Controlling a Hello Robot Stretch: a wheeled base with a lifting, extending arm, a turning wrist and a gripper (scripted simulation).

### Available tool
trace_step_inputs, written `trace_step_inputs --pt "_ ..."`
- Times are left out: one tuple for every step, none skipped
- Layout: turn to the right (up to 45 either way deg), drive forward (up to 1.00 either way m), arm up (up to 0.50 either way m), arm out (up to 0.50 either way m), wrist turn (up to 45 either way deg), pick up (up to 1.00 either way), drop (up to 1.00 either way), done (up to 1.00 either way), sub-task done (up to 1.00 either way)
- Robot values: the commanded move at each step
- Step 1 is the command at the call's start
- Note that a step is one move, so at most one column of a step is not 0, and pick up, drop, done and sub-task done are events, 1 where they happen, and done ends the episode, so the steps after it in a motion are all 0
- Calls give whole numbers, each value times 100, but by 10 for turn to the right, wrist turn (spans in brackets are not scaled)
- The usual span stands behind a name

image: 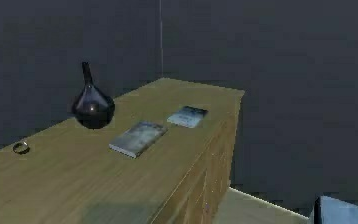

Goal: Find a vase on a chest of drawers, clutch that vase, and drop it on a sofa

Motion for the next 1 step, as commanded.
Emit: trace_step_inputs --pt "330 0 0 0 0 0 0 0 0"
